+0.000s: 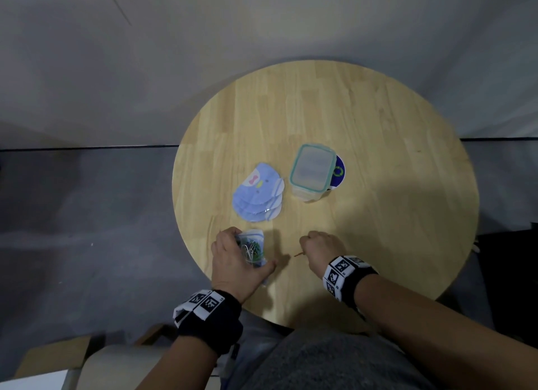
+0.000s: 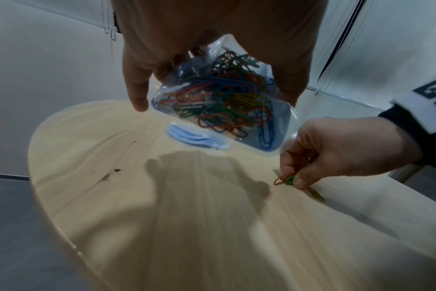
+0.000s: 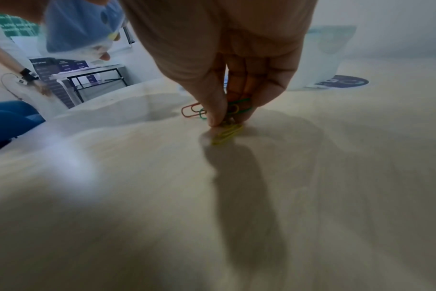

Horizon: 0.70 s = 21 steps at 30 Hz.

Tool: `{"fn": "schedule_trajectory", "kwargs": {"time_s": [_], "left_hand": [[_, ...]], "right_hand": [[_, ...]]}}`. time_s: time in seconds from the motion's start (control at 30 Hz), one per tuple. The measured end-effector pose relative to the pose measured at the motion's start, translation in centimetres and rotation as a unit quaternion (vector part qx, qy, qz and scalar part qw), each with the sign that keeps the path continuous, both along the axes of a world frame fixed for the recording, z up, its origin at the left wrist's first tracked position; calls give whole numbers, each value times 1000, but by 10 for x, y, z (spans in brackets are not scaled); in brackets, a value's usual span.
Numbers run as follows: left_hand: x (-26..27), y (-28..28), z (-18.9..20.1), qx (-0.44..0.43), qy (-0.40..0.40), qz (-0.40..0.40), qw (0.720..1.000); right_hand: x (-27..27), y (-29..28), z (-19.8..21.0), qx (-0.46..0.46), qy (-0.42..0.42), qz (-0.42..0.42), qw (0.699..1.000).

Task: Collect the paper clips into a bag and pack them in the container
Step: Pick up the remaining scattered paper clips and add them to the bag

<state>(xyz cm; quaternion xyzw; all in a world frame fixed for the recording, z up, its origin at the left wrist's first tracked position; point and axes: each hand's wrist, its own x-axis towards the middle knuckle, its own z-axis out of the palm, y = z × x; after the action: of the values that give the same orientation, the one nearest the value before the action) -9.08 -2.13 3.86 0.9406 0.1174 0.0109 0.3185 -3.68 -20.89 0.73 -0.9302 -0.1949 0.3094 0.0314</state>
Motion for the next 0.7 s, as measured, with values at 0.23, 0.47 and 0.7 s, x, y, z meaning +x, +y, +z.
{"fn": "schedule_trajectory", "kwargs": {"time_s": [0.23, 0.47, 0.7], "left_hand": [[5, -6, 1, -12, 14, -5, 1000], [11, -8, 1, -15, 9, -11, 1000], [17, -11, 2, -4, 14, -21, 1000]], "right_hand": [[3, 8, 5, -17, -11, -21, 1000], [-5, 13, 0, -36, -9, -17, 999], [-4, 8, 10, 7, 4, 1, 1000]]}}
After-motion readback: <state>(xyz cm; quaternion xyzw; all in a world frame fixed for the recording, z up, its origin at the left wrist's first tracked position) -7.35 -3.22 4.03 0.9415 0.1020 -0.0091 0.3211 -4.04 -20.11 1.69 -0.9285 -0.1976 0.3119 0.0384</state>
